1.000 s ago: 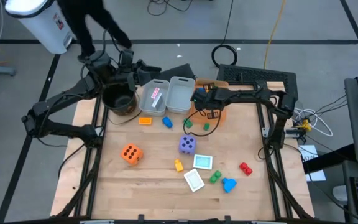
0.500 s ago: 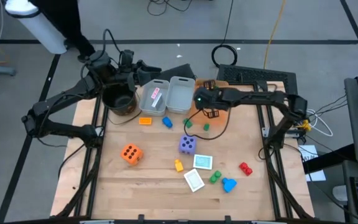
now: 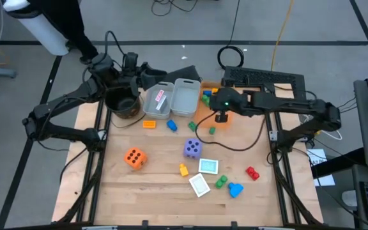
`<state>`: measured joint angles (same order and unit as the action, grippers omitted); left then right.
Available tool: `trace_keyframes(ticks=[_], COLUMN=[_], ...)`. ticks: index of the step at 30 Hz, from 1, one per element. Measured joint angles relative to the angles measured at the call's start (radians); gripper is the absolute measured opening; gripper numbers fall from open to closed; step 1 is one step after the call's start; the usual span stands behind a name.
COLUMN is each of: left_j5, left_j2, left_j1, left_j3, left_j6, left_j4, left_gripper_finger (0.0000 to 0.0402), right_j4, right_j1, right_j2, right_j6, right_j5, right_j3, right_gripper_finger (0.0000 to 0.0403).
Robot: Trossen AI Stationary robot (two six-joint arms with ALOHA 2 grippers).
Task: Pick & Place Toys
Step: Put the orange dice into the right gray bin
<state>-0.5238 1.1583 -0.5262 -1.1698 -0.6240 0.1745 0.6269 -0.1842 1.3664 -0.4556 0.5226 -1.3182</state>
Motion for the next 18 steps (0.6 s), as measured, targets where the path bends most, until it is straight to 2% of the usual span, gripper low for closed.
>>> trace_keyframes(ticks=[6,9,14,18], left_j5=[0.003,0.042,0.096,0.073], left_j2=[-0.053,-0.076,-0.111,-0.116], left_j1=[0.045,0.079,0.124,0.132], left_j3=[0.001,0.001,0.001,0.001], left_j6=[0.054,0.077,0.103,0.083], left_j4=[-0.079,-0.159,-0.204,-0.202], left_gripper_finger=[0.0216,0.0216,0.0216,0.0216], right_j4=[-0.044,-0.057,-0.06,-0.101], right_j1=[0.058,0.083,0.124,0.149], right_j2=[-0.084,-0.108,-0.114,-0.114], right_j6=[0.252,0.338,0.408,0.418], right_j5=[-0.004,-0.006,-0.006,-0.004], right_j3=[0.0,0.0,0.0,0.0], right_gripper_finger=[0.0109,0.0112,0.0138,0.0164])
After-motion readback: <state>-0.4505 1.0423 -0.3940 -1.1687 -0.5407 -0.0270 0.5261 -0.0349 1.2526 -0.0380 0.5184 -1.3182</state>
